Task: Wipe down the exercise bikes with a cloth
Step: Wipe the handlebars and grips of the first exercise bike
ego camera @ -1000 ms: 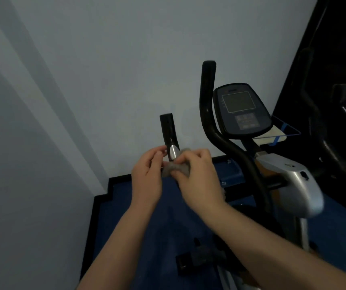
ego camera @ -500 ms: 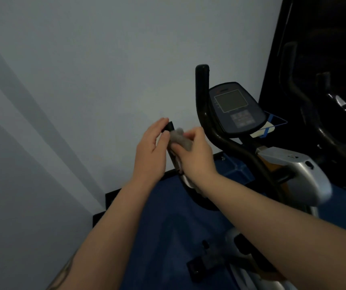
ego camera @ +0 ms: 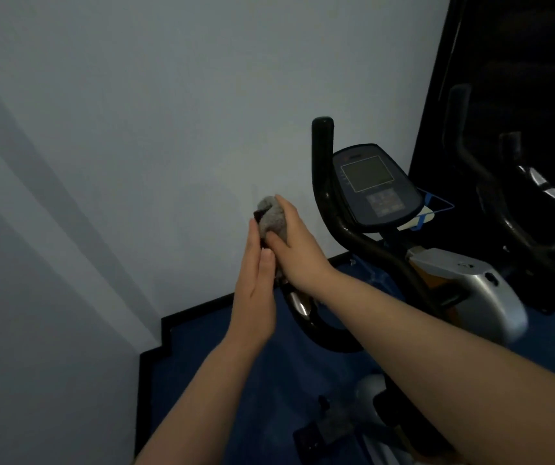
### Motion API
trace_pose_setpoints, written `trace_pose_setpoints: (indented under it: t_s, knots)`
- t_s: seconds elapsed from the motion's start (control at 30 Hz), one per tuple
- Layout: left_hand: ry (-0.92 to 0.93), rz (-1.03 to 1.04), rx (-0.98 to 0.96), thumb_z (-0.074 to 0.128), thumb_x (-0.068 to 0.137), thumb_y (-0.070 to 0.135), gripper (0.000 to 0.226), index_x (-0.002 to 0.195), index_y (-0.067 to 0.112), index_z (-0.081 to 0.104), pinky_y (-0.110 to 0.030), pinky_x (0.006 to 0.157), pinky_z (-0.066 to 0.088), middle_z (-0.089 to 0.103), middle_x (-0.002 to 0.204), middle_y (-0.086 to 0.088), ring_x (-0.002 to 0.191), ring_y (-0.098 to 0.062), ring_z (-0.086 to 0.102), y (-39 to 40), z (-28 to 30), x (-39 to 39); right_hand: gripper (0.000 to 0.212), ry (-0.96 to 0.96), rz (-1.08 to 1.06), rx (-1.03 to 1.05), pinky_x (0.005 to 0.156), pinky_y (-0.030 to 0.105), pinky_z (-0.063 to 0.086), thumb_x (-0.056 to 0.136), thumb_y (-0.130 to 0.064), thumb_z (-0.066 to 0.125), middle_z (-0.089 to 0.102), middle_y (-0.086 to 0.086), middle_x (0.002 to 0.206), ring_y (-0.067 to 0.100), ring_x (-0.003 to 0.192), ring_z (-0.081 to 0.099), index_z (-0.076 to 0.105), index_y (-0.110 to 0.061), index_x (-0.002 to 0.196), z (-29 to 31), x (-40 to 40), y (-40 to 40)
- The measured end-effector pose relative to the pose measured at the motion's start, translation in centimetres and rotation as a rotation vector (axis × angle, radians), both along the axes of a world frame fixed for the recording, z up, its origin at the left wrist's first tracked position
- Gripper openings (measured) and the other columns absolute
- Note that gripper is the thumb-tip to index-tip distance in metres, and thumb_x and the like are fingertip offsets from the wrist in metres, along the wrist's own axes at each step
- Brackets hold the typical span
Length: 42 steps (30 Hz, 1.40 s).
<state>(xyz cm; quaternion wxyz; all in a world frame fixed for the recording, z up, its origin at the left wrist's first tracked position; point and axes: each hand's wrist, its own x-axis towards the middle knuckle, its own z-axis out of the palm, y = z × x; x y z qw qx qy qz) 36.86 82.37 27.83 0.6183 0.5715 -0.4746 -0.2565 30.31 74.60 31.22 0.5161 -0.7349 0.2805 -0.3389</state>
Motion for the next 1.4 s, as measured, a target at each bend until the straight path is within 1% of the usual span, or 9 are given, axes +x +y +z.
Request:
trace_pose_setpoints:
  t_s: [0.17, 0.3, 0.5, 0.67, 0.83, 0.97, 1.1, 1.23, 1.4]
  knots:
    - [0.061, 0.051, 0.025, 0.03, 0.091, 0.051, 0.056, 0.145, 0.035, 0.027, -0.001, 0.102, 0.028, 0.035, 0.144, 0.025, 0.128, 0.019, 0.034, 0.5, 0.1, 0.9, 0.052, 0.196, 0.051, -0.049, 0.097, 0.039, 0.048, 0.099, -0.026, 0.05, 0.054, 0.0, 0.13, 0.015, 0.11, 0.057, 0.027, -0.033, 0.145, -1.8, -2.5, 0.8]
    - [0.028, 0.08, 0.038, 0.026, 0.091, 0.056, 0.06, 0.146, 0.033, 0.033, -0.014, 0.111, 0.026, 0.039, 0.148, 0.018, 0.134, 0.007, 0.036, 0.7, 0.4, 1.5, 0.012, 0.099, 0.175, 0.123, 0.064, 0.004, 0.046, 0.101, -0.029, 0.047, 0.059, -0.004, 0.095, -0.006, 0.081, 0.062, 0.047, -0.027, 0.113, 0.6, -2.1, -0.6]
    - [0.026, 0.087, 0.102, 0.024, 0.088, 0.06, 0.069, 0.15, 0.029, 0.031, -0.001, 0.102, 0.028, 0.04, 0.15, 0.011, 0.131, 0.006, 0.041, 1.1, -0.3, 1.9, 0.04, 0.188, -0.1, -0.058, 0.09, 0.035, 0.046, 0.102, -0.039, 0.038, 0.052, -0.001, 0.126, 0.018, 0.108, 0.055, 0.038, -0.024, 0.139, -0.1, 0.5, -0.1]
    - [0.089, 0.117, 0.107, 0.025, 0.089, 0.057, 0.064, 0.145, 0.03, 0.038, -0.004, 0.1, 0.033, 0.048, 0.142, 0.013, 0.122, 0.011, 0.046, 0.7, -1.1, 1.5, 0.034, 0.311, -0.019, -0.051, 0.067, 0.018, 0.042, 0.099, -0.04, 0.047, 0.06, -0.003, 0.107, 0.008, 0.089, 0.056, 0.046, -0.019, 0.126, -1.9, -2.4, -0.7]
    - [0.048, 0.096, 0.125, 0.024, 0.092, 0.057, 0.046, 0.133, 0.047, 0.042, -0.009, 0.102, 0.035, 0.051, 0.132, 0.026, 0.119, 0.008, 0.051, 0.9, -1.2, 0.2, 0.039, 0.038, 0.012, 0.035, 0.071, 0.008, 0.044, 0.1, -0.022, 0.049, 0.057, -0.003, 0.109, 0.005, 0.094, 0.057, 0.039, -0.017, 0.138, -0.1, 0.0, -1.3]
    - [0.059, 0.208, 0.101, 0.024, 0.093, 0.053, 0.055, 0.137, 0.031, 0.046, -0.024, 0.1, 0.042, 0.055, 0.124, 0.018, 0.107, -0.007, 0.06, 1.3, -2.2, 0.1, 0.042, 0.183, 0.016, 0.076, 0.071, 0.015, 0.042, 0.101, -0.032, 0.046, 0.059, 0.001, 0.118, 0.008, 0.099, 0.057, 0.035, -0.02, 0.139, -2.5, -2.9, 0.5]
    - [0.071, 0.176, 0.109, 0.024, 0.092, 0.053, 0.051, 0.133, 0.034, 0.048, -0.019, 0.093, 0.046, 0.059, 0.122, 0.018, 0.107, -0.004, 0.06, 1.2, -2.4, -0.7, 0.04, 0.39, 0.048, -0.027, 0.068, 0.02, 0.044, 0.101, -0.038, 0.042, 0.056, 0.001, 0.114, 0.008, 0.091, 0.056, 0.036, -0.018, 0.135, -2.8, -4.5, 1.4]
    - [0.135, 0.19, 0.102, 0.026, 0.089, 0.056, 0.05, 0.124, 0.035, 0.054, -0.031, 0.097, 0.048, 0.065, 0.118, 0.01, 0.107, -0.008, 0.061, 0.9, -1.7, -0.6, 0.046, 0.363, -0.107, -0.122, 0.081, 0.034, 0.046, 0.101, -0.034, 0.043, 0.045, 0.01, 0.13, 0.022, 0.102, 0.054, 0.03, -0.016, 0.141, -0.6, -0.9, 0.8]
    - [0.162, 0.265, 0.075, 0.025, 0.087, 0.06, 0.06, 0.127, 0.029, 0.056, -0.038, 0.101, 0.046, 0.063, 0.123, 0.009, 0.107, -0.006, 0.061, 0.9, -1.1, 0.4, 0.059, 0.479, -0.188, -0.313, 0.059, 0.026, 0.039, 0.101, -0.035, 0.044, 0.04, 0.01, 0.13, 0.016, 0.086, 0.052, 0.016, -0.017, 0.149, -1.7, -1.2, 2.3]
